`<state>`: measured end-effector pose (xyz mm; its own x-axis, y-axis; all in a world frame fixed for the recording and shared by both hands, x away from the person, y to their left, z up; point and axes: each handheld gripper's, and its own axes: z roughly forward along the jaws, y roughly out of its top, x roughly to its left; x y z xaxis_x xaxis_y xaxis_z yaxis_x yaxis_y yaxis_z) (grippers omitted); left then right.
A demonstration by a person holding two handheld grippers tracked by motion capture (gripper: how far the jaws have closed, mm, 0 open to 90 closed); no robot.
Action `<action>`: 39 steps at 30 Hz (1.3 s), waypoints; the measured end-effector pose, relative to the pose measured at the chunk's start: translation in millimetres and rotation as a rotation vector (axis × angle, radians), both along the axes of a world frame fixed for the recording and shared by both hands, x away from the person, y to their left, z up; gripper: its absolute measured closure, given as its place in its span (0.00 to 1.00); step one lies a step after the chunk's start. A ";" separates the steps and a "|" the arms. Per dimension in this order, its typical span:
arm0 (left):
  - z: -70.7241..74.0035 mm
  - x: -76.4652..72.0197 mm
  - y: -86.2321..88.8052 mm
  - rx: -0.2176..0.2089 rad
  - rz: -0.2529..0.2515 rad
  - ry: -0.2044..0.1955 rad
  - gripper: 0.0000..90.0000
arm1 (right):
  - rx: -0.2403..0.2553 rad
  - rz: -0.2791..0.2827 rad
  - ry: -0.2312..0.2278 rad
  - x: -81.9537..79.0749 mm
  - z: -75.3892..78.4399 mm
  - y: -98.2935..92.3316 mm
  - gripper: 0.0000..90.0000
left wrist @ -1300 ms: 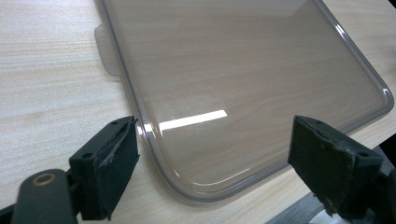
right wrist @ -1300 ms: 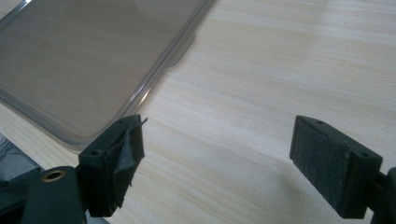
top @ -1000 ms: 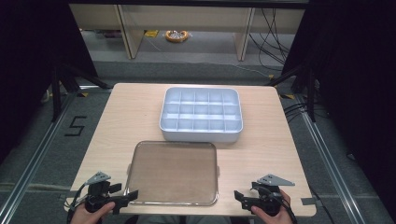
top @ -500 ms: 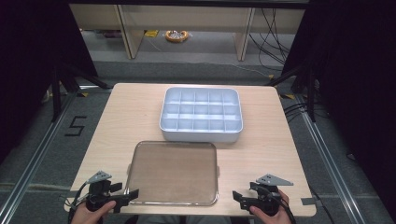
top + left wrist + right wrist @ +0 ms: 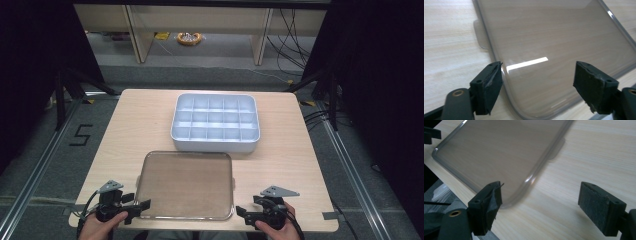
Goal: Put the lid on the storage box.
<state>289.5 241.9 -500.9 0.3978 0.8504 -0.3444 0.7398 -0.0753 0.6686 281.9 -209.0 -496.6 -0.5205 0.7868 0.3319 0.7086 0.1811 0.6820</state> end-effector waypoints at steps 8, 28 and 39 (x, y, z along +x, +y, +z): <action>-3.8 10.3 3.2 0.004 0.003 0.008 0.38 | 0.004 0.010 0.006 5.6 -0.6 6.2 0.24; -7.0 16.5 -2.7 0.035 -0.045 0.008 0.41 | 0.015 -0.008 0.091 37.8 -11.6 34.7 0.29; -6.3 12.7 -27.7 0.059 -0.117 -0.001 0.40 | 0.024 -0.090 0.112 35.7 -9.8 15.6 0.28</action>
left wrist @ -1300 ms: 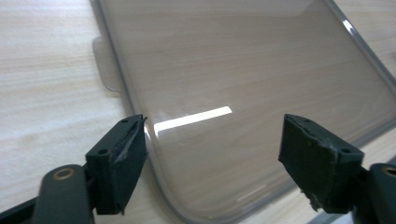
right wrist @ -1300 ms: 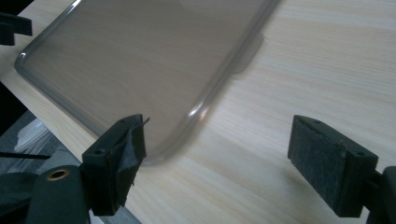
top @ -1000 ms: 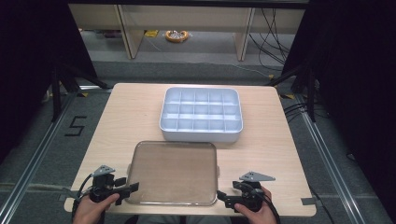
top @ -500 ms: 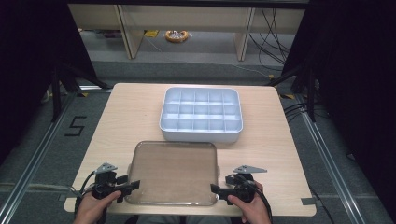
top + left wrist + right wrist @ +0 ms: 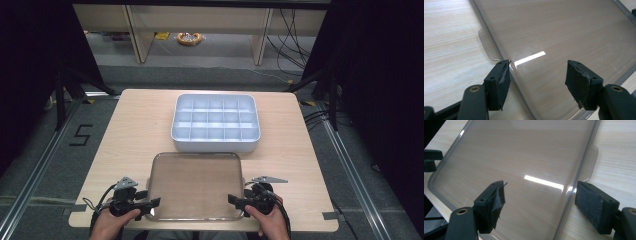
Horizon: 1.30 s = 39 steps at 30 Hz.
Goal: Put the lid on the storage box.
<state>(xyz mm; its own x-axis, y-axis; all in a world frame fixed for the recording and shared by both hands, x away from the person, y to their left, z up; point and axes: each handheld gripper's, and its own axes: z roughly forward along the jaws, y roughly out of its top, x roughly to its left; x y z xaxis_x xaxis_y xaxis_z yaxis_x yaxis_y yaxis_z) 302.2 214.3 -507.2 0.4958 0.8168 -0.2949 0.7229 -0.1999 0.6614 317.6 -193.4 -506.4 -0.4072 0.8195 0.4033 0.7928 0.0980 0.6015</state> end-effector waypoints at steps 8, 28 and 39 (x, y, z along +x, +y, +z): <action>-0.1 -0.7 -3.8 0.007 -0.020 -0.005 0.42 | 0.053 -0.045 -0.002 1.7 -2.6 -4.9 0.28; -2.0 -2.2 -1.2 -0.016 0.004 -0.017 0.43 | 0.428 -0.211 0.222 -10.3 -16.2 -28.5 0.63; -4.7 -3.6 -3.8 0.042 -0.030 -0.004 0.38 | 0.209 -0.036 -0.021 -17.5 1.4 -26.9 0.68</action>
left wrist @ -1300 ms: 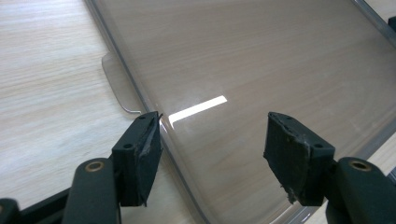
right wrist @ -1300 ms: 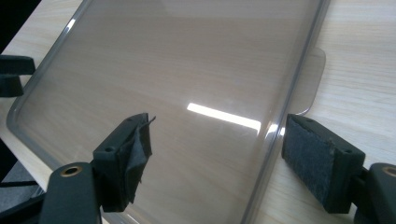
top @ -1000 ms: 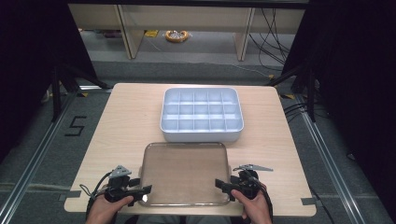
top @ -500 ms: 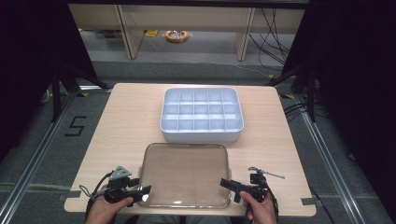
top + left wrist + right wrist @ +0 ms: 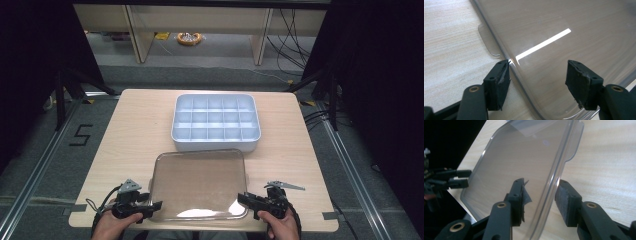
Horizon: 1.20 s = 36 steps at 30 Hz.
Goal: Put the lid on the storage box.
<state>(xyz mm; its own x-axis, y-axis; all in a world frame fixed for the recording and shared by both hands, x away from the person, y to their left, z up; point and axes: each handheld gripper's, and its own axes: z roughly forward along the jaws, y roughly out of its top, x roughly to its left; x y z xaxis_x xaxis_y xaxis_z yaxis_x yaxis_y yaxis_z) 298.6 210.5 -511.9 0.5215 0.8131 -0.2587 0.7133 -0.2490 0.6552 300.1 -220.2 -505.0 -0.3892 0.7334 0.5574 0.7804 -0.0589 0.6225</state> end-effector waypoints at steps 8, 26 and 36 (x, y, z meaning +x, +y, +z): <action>0.4 0.8 1.8 -0.014 0.025 0.014 0.31 | -0.059 0.082 -0.193 -16.3 19.8 5.5 0.68; 7.4 -2.7 6.5 -0.128 0.074 -0.039 0.57 | -0.167 0.058 -0.152 -15.4 22.2 5.1 0.70; 16.3 -8.2 4.3 -0.118 0.078 -0.110 0.68 | -0.353 0.068 -0.171 -10.2 14.9 8.0 0.70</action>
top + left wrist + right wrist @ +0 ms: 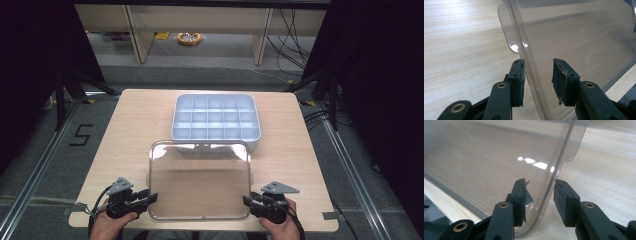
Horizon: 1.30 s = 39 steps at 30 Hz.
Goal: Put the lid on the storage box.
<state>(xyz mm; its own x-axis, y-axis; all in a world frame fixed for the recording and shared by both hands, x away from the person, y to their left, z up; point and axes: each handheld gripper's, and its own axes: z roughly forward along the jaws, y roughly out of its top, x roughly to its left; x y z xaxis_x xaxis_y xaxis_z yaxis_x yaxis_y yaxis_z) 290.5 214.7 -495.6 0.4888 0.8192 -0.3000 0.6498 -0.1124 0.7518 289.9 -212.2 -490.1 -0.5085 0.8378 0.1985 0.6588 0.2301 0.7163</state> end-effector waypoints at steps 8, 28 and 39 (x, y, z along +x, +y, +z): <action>2.6 -1.9 0.3 0.008 0.020 -0.018 0.69 | 0.049 0.005 0.010 0.2 1.5 -2.2 0.73; 41.9 19.9 -9.1 -0.034 0.053 -0.121 0.70 | 0.171 -0.057 -0.093 16.8 42.6 -11.2 0.75; 58.3 52.5 -24.8 -0.033 0.043 -0.134 0.69 | 0.202 -0.101 -0.096 41.8 56.9 -22.2 0.73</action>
